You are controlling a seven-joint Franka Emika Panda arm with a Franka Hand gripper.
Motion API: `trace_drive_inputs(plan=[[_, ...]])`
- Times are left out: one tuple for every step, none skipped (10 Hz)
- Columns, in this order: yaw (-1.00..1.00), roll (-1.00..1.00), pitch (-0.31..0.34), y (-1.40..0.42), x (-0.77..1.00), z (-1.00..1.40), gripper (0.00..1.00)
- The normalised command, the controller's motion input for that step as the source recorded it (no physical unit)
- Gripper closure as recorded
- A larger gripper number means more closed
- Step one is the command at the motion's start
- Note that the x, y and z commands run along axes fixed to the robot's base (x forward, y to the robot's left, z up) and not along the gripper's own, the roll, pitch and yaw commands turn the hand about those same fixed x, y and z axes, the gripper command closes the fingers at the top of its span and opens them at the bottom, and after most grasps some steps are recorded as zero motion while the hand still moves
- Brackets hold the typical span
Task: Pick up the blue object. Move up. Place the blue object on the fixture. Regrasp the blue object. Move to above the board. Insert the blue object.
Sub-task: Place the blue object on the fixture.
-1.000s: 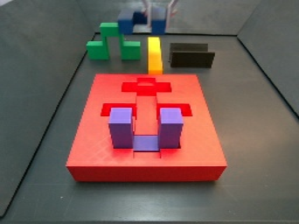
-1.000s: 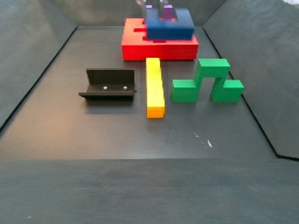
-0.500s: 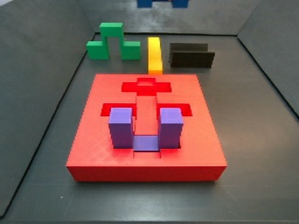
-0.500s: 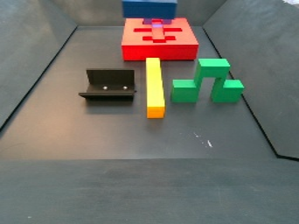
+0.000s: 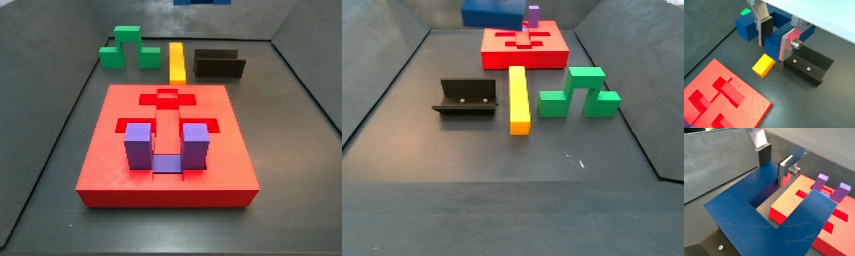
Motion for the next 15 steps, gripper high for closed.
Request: trace_drive_inputs(plan=[[-0.09,-0.25,0.563,0.19,0.82,-0.39,1.00],[-0.04,-0.28,0.566,0.23,0.81,-0.39,1.00],[-0.05,-0.20,0.649,0.25,0.77,-0.47,1.00],[-0.04,-0.23,0.663,0.26,0.76,-0.50,1.00],[0.00,-0.33,0.603,0.26,0.77,-0.47,1.00],[0.00,-0.50,0.426,0.23,0.80,-0.38,1.00],[0.00,-0.78,0.183,0.29,0.75,-0.29,1.00],[0.00,-1.00,0.000,0.26,0.71,-0.07,1.00],[0.00,-1.00,-0.209,0.25,0.63,0.00,1.00],[0.00,-1.00,-0.274,0.31,0.61,0.00,1.00],[0.00,-1.00,-0.266,0.39,0.58,-0.03,1.00],[0.00,-0.91,-0.303,0.39,0.58,-0.16,1.00],[0.00,-0.32,-0.071,0.19,0.69,-0.28,1.00],[-0.01,-0.03,-0.017,0.00,0.64,-0.43,1.00],[0.00,0.00,0.000,-0.03,0.55,-0.43,1.00]])
